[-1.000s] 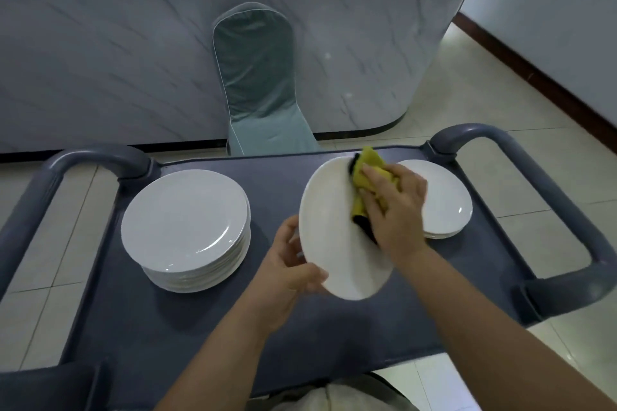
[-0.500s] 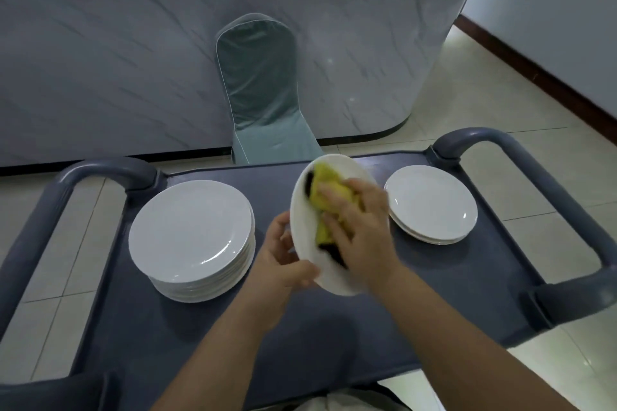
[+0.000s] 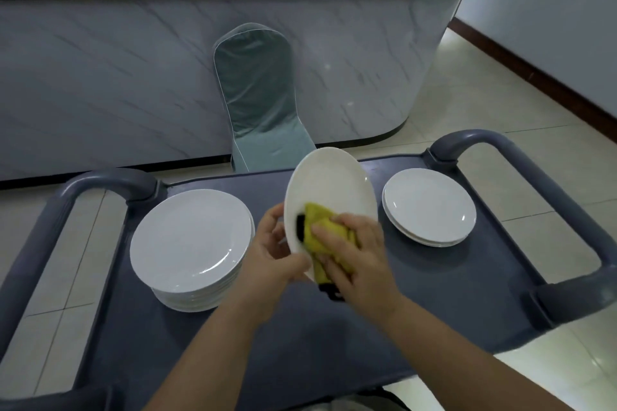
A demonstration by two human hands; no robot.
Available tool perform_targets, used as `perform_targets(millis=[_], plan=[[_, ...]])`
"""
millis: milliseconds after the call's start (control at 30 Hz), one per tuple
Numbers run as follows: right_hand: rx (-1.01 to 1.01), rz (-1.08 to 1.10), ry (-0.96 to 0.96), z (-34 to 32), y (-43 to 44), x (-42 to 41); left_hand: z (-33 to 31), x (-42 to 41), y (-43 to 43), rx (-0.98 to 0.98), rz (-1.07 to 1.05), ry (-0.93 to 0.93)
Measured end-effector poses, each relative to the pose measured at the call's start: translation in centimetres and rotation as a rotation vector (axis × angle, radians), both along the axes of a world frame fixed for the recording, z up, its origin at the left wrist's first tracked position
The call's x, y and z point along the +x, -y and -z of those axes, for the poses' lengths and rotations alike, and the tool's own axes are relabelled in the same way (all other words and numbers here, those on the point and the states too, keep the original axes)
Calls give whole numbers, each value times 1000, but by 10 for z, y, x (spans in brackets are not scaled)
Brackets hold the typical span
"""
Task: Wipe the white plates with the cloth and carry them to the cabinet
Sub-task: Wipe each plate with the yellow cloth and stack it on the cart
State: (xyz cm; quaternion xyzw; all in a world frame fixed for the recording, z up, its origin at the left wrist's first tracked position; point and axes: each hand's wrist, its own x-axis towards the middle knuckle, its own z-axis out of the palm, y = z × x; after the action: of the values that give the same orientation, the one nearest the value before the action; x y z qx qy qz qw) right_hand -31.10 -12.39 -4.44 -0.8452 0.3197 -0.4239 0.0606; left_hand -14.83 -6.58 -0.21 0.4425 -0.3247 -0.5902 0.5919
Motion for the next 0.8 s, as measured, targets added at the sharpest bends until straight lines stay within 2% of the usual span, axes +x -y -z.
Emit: perform_targets(millis=[67, 200, 233, 300, 433, 500, 633, 700, 800], plan=[[9, 0, -76, 11, 3, -27, 0, 5, 0, 7, -20, 24], [147, 353, 43, -15, 53, -32, 2, -7, -3, 39, 55, 13], [143, 353, 90, -25, 59, -20, 2, -10, -2, 36, 75, 23], [67, 219, 117, -32, 51, 4, 1, -11, 0, 19, 81, 16], [22, -83, -51, 11, 9, -15, 0, 4, 1, 33, -11, 8], [42, -54, -109, 20, 17, -42, 1, 7, -1, 54, -31, 20], [144, 326, 41, -9, 62, -31, 0, -5, -3, 70, 61, 24], [110, 262, 113, -24, 58, -1, -2, -10, 1, 57, 72, 24], [3, -5, 13, -8, 23, 6, -4, -2, 6, 27, 2, -9]])
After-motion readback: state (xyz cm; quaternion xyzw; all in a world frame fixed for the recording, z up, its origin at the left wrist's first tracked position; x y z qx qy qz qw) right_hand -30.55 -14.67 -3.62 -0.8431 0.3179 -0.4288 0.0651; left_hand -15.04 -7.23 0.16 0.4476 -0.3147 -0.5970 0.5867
